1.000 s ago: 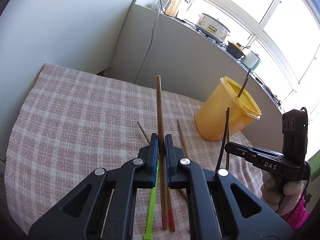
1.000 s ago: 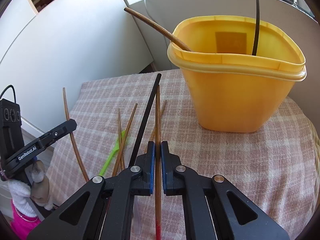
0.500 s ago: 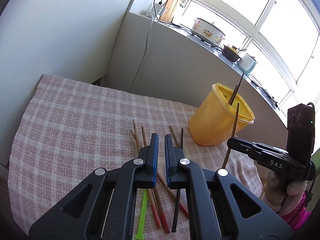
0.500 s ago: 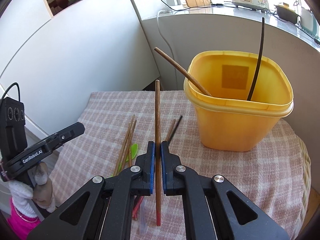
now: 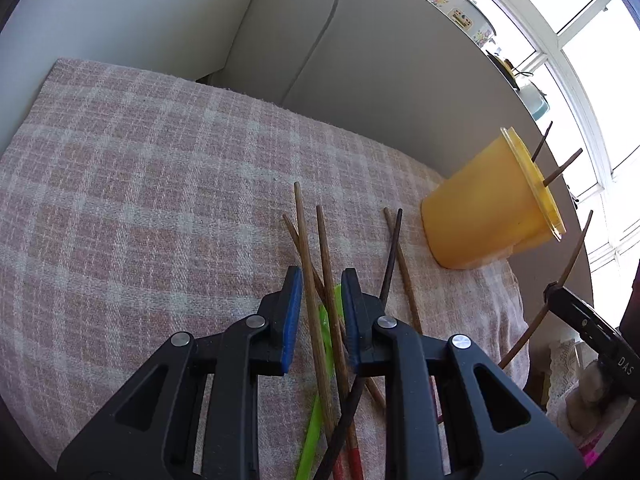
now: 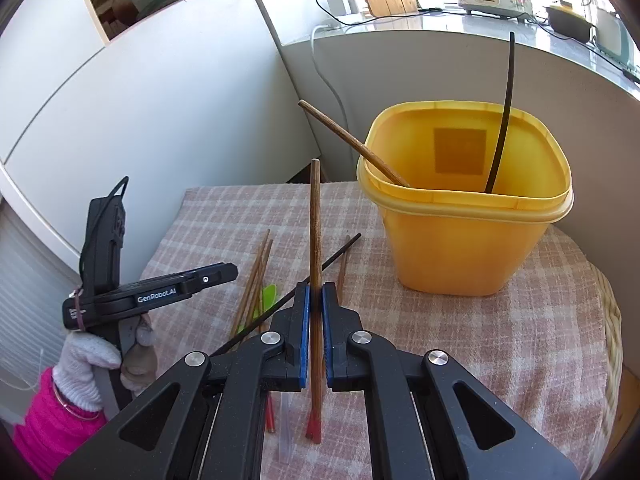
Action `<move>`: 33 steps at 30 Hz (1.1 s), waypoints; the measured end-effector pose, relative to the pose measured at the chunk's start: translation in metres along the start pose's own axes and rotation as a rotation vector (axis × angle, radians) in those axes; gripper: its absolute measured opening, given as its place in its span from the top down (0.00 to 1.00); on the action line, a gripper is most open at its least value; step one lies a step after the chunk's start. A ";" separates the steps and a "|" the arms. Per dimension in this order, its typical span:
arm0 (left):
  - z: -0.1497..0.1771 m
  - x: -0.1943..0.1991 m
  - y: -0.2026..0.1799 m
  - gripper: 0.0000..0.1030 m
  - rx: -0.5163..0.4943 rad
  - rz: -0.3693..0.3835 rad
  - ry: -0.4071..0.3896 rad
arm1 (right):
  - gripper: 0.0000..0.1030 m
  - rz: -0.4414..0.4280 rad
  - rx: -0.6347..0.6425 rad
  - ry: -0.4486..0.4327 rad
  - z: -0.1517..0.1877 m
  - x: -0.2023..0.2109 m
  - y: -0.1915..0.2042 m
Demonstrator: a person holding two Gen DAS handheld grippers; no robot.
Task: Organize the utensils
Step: 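Grasp a black chopstick with the left tool while the right tool grasps a wooden chopstick, then lift both held chopsticks and carry them over the yellow container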
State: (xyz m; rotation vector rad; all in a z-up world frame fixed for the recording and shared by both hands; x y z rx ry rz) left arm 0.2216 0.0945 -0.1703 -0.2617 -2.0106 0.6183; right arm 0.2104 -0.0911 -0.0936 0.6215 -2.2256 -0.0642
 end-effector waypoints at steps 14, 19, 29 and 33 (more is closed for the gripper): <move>0.015 -0.047 -0.070 0.78 -0.326 -0.107 0.125 | 0.96 -0.025 -0.041 -0.016 0.008 0.015 -0.013; 0.012 -0.076 -0.085 0.78 -0.399 -0.171 0.164 | 0.96 -0.023 -0.039 -0.021 0.010 0.022 -0.014; -0.005 -0.079 -0.086 0.96 -0.377 -0.165 0.132 | 0.96 -0.022 -0.039 -0.036 0.011 0.031 -0.018; -0.015 -0.050 -0.084 0.97 -0.347 -0.121 0.069 | 0.96 -0.021 -0.043 -0.047 0.009 0.034 -0.020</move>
Point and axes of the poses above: each gripper's, at about its wrist camera, not at the fingertips, and x roughly against the way its jaws point, y to its left, z to its underside, the point moved 7 cm from there along -x, roughly the way its jaws point, and after that the axes turned 7 degrees about x, right-handed, at the moved point
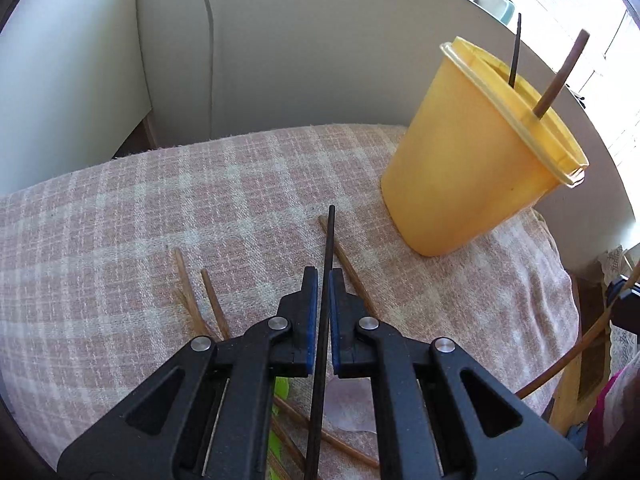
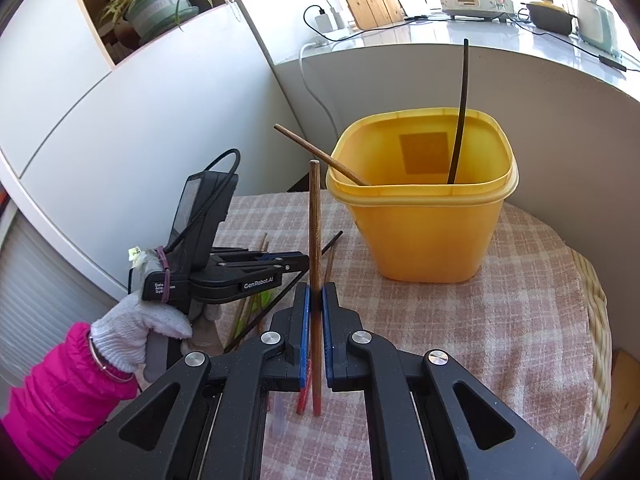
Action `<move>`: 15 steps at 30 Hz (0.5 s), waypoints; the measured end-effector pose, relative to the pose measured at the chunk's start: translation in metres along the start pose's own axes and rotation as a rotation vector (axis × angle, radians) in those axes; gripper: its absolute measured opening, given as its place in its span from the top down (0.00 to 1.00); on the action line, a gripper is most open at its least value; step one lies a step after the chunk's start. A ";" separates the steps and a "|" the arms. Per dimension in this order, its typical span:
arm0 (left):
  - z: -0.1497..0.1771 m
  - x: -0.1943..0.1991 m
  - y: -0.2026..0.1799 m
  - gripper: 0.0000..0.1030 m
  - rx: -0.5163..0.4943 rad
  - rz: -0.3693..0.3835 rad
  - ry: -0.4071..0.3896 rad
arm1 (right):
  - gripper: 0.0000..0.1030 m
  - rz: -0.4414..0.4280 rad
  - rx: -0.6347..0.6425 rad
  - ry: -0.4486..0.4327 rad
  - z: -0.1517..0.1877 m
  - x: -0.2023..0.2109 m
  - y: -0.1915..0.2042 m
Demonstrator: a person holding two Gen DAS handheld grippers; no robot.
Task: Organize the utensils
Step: 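Lift both held chopsticks and carry them over the yellow container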
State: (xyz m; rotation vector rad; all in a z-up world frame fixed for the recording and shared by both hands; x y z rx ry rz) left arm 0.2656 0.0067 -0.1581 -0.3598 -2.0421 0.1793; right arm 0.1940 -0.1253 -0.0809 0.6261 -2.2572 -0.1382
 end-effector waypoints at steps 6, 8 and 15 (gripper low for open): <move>0.002 -0.003 -0.002 0.77 -0.016 0.032 0.090 | 0.96 -0.001 -0.002 0.003 -0.001 -0.004 0.003; 0.005 -0.020 -0.014 0.68 -0.066 -0.002 0.130 | 0.96 -0.002 -0.002 0.002 0.000 -0.004 0.004; 0.008 -0.041 -0.014 0.97 -0.094 -0.059 0.163 | 0.96 0.003 0.000 0.005 0.002 -0.002 0.003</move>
Point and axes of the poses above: each gripper's, at about its wrist camera, not at the fingertips, and x roughly against the way its jaws point, y to its left, z to its underside, the point moved 7 cm from there along -x, roughly the way its jaws point, and after that the axes turned 7 degrees about x, right-handed, at the moved point
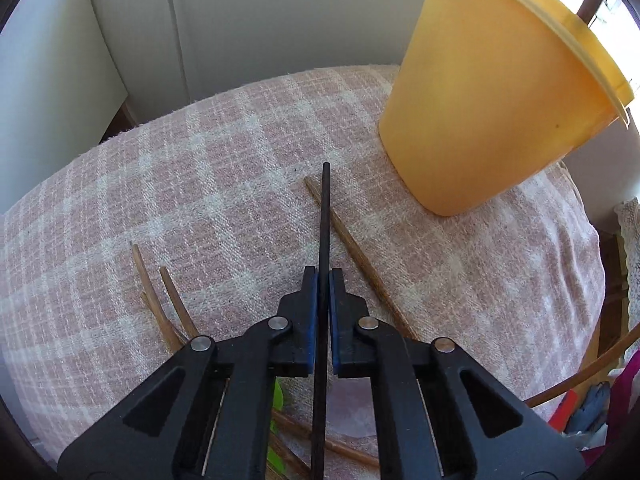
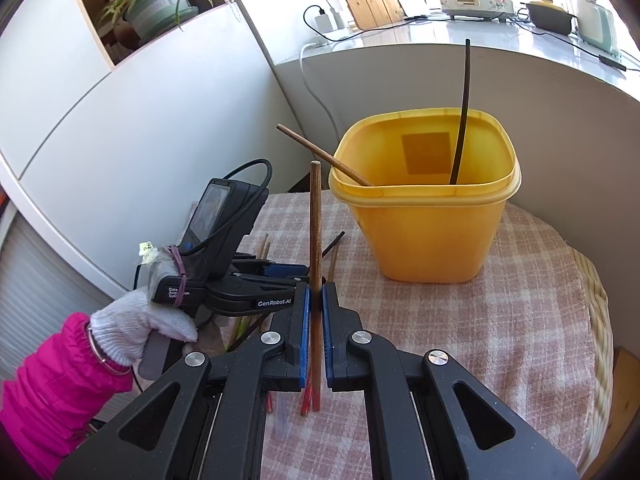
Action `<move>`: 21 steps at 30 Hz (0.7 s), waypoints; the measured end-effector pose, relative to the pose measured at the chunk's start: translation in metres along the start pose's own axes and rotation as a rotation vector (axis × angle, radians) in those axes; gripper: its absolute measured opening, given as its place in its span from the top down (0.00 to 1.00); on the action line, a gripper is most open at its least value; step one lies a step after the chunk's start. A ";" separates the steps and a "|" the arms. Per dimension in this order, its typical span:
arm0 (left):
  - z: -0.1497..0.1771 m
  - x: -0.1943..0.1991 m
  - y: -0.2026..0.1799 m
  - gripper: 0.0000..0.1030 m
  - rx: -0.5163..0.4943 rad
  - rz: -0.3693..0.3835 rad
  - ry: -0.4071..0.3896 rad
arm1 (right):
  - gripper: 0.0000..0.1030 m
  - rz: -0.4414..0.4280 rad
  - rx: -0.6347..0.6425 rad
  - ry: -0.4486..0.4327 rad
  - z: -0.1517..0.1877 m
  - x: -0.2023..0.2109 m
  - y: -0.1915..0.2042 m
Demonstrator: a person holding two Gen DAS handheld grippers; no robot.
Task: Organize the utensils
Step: 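Lift both held chopsticks and carry them over the yellow container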
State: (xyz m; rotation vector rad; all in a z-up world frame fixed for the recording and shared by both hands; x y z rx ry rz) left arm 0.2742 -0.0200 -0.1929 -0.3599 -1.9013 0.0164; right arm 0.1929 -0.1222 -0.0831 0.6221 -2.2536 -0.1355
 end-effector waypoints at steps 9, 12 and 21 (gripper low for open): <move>0.003 0.076 0.028 0.97 0.092 0.068 -0.186 | 0.96 0.003 -0.007 -0.022 -0.004 0.005 -0.004; 0.007 0.111 0.027 0.97 0.075 0.081 -0.273 | 0.96 0.003 0.001 -0.033 -0.006 0.007 -0.002; 0.027 0.184 0.012 0.97 0.067 0.157 -0.438 | 0.96 0.007 0.030 -0.070 -0.016 0.016 0.005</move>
Point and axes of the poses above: each gripper's, at about its wrist camera, not at the fingertips, and x roughly against the way its jaws point, y to its left, z to its underside, the point moved 7 cm from there along -x, roughly the way its jaws point, and after that the axes turned 7 degrees about x, right-handed, at the moved point
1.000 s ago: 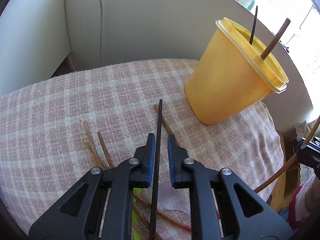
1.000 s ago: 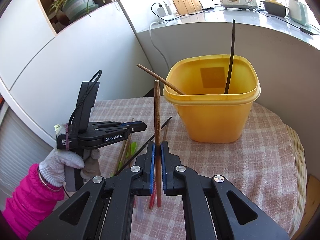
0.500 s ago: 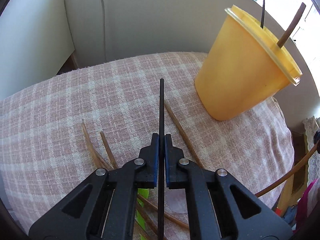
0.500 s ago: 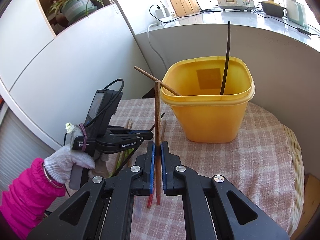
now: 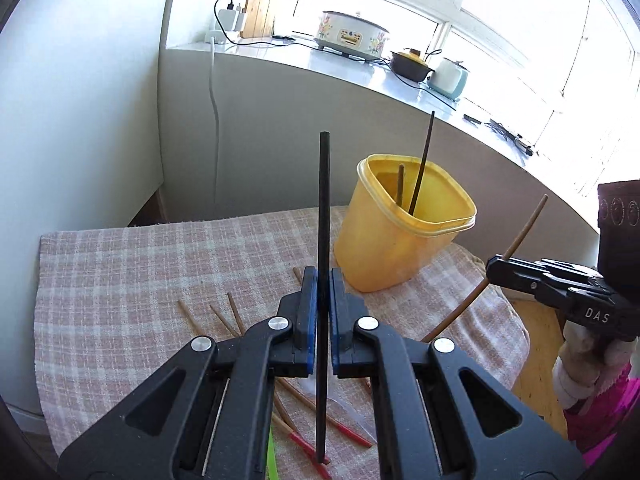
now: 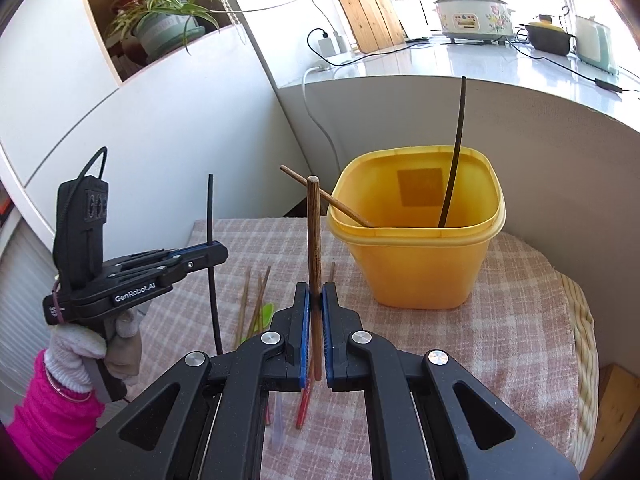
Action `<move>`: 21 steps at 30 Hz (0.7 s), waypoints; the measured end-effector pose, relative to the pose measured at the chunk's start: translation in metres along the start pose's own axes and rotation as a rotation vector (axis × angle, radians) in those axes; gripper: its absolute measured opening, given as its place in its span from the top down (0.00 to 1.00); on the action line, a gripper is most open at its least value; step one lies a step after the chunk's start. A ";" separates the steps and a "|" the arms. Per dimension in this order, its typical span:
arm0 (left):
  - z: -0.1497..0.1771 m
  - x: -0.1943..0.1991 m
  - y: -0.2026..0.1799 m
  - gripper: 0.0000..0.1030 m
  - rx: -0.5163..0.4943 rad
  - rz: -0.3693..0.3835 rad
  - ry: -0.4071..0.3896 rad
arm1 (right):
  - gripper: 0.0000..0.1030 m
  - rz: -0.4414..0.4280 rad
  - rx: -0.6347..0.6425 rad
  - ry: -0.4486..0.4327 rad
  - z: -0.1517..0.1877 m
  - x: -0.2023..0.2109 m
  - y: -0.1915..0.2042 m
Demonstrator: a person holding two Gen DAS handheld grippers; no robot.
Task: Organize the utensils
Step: 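Lift both held chopsticks and carry them over the yellow container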
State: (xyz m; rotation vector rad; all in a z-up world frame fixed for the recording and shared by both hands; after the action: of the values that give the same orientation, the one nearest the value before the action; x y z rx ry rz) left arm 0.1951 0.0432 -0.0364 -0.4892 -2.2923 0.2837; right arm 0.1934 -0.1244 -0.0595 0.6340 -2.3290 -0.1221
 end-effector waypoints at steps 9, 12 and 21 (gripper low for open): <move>-0.023 0.030 -0.057 0.97 -0.047 0.083 -0.153 | 0.96 0.007 0.010 -0.074 -0.016 0.029 -0.006; -0.033 0.037 -0.071 0.97 -0.056 0.116 -0.185 | 0.96 0.012 0.005 -0.101 -0.022 0.040 -0.012; -0.068 0.046 -0.095 0.97 -0.052 0.184 -0.258 | 0.96 0.032 -0.001 -0.199 -0.047 0.074 -0.026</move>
State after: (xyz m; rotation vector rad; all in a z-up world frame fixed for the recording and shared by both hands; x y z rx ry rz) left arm 0.1900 -0.0194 0.0725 -0.7290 -2.5131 0.3980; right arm 0.1885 -0.1778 0.0142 0.6069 -2.5292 -0.1793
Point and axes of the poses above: each gripper's, at about its wrist camera, not at the fingertips, and x roughly against the way its jaws point, y to its left, z to its underside, the point moved 7 cm from there along -x, roughly the way its jaws point, and after that the axes turned 7 degrees about x, right-handed, at the moved point
